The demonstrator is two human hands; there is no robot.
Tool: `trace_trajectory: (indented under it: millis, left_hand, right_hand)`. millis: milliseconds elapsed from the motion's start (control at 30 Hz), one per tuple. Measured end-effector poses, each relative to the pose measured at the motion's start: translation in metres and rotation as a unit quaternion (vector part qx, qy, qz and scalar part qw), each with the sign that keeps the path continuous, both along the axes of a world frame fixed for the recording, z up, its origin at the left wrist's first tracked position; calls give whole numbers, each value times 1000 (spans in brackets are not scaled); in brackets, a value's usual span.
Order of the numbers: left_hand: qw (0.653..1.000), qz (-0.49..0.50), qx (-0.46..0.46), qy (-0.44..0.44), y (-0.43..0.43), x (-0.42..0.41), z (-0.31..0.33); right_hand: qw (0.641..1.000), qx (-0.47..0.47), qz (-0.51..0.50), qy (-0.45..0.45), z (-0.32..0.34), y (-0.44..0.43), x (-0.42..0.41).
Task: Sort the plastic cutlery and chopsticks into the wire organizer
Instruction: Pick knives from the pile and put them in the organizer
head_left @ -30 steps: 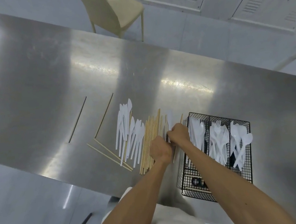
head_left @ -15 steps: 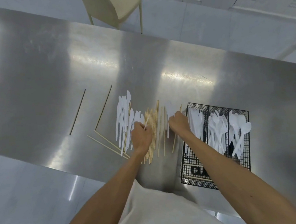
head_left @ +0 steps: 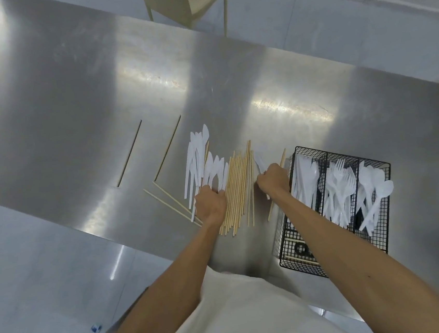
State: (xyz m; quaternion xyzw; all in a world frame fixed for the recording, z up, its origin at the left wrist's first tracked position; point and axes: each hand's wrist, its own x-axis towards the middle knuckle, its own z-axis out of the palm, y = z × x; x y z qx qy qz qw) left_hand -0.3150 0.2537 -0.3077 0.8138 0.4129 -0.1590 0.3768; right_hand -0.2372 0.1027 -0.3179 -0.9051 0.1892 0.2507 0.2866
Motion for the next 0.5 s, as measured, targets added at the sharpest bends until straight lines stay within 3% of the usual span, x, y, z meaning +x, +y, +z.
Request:
trace_trajectory:
  millis: [200, 500]
  left_hand:
    - [999, -6, 17, -29, 5, -1, -1]
    - [998, -28, 14, -61, 24, -5, 6]
  right_hand:
    - [999, 7, -17, -28, -1, 0, -4]
    - [997, -48, 47, -31, 10, 5, -12]
